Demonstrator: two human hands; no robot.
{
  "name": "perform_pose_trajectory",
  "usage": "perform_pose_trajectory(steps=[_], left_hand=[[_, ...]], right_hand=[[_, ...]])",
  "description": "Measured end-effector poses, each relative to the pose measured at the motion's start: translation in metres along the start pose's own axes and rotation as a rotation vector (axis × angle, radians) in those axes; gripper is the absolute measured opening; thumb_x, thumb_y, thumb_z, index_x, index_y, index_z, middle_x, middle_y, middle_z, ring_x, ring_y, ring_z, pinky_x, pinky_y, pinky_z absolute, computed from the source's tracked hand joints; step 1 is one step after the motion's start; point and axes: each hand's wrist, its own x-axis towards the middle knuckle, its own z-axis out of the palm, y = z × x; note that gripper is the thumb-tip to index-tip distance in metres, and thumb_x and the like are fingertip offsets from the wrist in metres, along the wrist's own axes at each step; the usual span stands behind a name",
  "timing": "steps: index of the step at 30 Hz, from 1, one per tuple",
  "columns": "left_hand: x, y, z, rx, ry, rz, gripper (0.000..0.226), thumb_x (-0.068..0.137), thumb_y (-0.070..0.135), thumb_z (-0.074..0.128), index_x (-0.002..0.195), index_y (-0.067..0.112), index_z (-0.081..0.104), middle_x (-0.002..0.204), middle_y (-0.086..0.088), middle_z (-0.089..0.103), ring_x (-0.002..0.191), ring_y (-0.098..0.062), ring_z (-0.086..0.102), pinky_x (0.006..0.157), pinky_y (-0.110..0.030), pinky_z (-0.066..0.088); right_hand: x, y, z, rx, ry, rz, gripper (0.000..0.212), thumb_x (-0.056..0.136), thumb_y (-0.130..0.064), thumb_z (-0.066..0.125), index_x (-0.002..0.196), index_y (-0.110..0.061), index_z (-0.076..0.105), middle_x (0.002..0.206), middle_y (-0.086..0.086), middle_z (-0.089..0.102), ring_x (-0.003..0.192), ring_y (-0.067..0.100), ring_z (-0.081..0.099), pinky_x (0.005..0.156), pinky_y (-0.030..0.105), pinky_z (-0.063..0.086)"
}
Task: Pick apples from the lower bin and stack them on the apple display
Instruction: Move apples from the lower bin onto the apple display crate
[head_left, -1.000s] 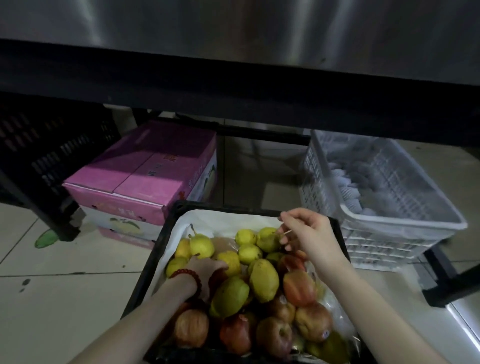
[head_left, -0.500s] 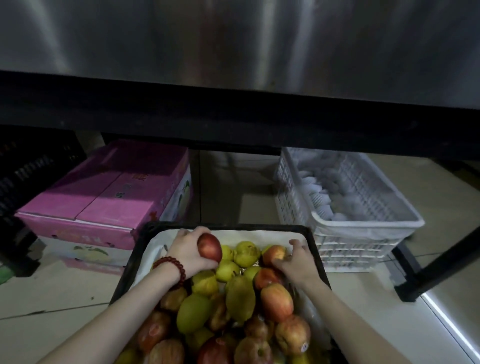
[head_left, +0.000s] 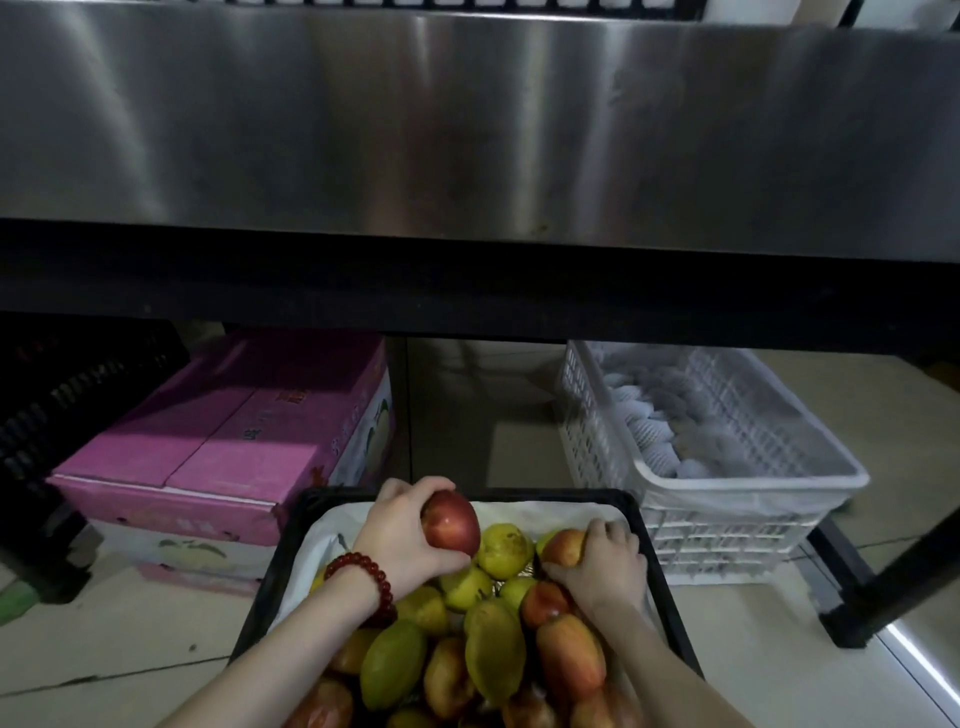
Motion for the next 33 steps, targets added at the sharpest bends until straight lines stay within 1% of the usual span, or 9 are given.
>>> perform_pose_trajectory(steps=[2,6,10,16,19,23,26,30,33], left_hand=[[-0.002,0.005,-0.009,-0.004,0.014,0.011,0.073,0.06,0.036,0.083,0.124,0.038,0.048,0.114,0.0,0.04,0.094,-0.012,0.043,0.087,-0.018,0.035],[-0.018,0.021,-0.032,-0.104,0.097,0.02,0.068,0.057,0.036,0.084,0.116,0.044,0.05,0.111,0.003,0.042,0.096,-0.014,0.05,0.081,-0.017,0.038],[-0.042,0.046,-0.071,-0.274,0.175,0.084,0.068,0.042,0.051,0.076,0.106,0.051,0.055,0.106,0.011,0.047,0.097,-0.006,0.055,0.077,-0.015,0.042],[-0.053,0.119,-0.163,-0.513,0.15,0.218,0.074,0.039,0.049,0.076,0.111,0.049,0.058,0.114,0.003,0.06,0.093,-0.006,0.065,0.079,-0.023,0.051],[-0.044,0.167,-0.224,-0.51,0.146,0.276,0.074,0.04,0.05,0.077,0.111,0.05,0.058,0.114,0.005,0.061,0.096,-0.006,0.065,0.082,-0.021,0.05],[-0.027,0.218,-0.301,-0.532,0.151,0.306,0.074,0.04,0.052,0.078,0.111,0.048,0.059,0.115,0.006,0.063,0.095,-0.003,0.066,0.074,-0.017,0.051],[-0.017,0.252,-0.353,-0.55,0.149,0.274,0.072,0.038,0.053,0.077,0.108,0.051,0.059,0.115,0.009,0.061,0.094,-0.003,0.066,0.07,-0.012,0.052],[0.012,0.287,-0.411,-0.469,0.218,0.237,0.071,0.04,0.057,0.077,0.108,0.048,0.058,0.115,0.005,0.057,0.103,-0.011,0.061,0.091,-0.034,0.052],[0.047,0.302,-0.446,-0.315,0.274,0.173,0.066,0.041,0.062,0.071,0.103,0.046,0.055,0.108,0.003,0.053,0.102,-0.01,0.053,0.092,-0.026,0.043]], right_hand=[[-0.009,0.0,-0.009,0.146,0.051,-0.023,0.082,0.061,-0.067,0.067,0.123,-0.016,0.048,0.131,0.007,0.051,0.119,0.03,0.047,0.096,0.042,0.043],[-0.027,-0.014,-0.063,0.65,0.064,-0.068,0.066,0.052,-0.062,0.077,0.099,-0.027,0.046,0.094,0.002,0.065,0.09,0.023,0.065,0.077,0.039,0.053],[-0.059,-0.041,-0.156,0.766,0.083,-0.332,0.059,0.057,-0.049,0.083,0.104,-0.035,0.05,0.094,-0.012,0.065,0.085,0.0,0.062,0.069,0.012,0.046],[-0.098,-0.085,-0.304,0.963,0.204,-0.5,0.051,0.053,-0.054,0.073,0.099,-0.036,0.061,0.094,-0.021,0.069,0.084,0.0,0.067,0.069,0.012,0.051],[-0.099,-0.111,-0.371,1.01,0.205,-0.49,0.052,0.051,-0.055,0.074,0.098,-0.037,0.062,0.092,-0.017,0.071,0.083,0.005,0.069,0.071,0.023,0.057],[-0.088,-0.148,-0.449,1.067,0.218,-0.464,0.058,0.048,-0.059,0.075,0.1,-0.037,0.063,0.095,-0.012,0.071,0.084,0.008,0.07,0.074,0.029,0.058],[-0.079,-0.173,-0.504,1.083,0.237,-0.478,0.057,0.049,-0.061,0.074,0.101,-0.042,0.061,0.096,-0.011,0.07,0.086,0.007,0.069,0.073,0.025,0.056],[-0.059,-0.209,-0.571,1.07,0.206,-0.478,0.058,0.052,-0.061,0.073,0.104,-0.041,0.059,0.102,-0.024,0.066,0.088,-0.002,0.066,0.07,0.014,0.052],[-0.036,-0.237,-0.604,0.996,0.194,-0.437,0.061,0.053,-0.061,0.075,0.107,-0.038,0.057,0.093,-0.017,0.069,0.088,-0.007,0.063,0.071,0.008,0.049]])
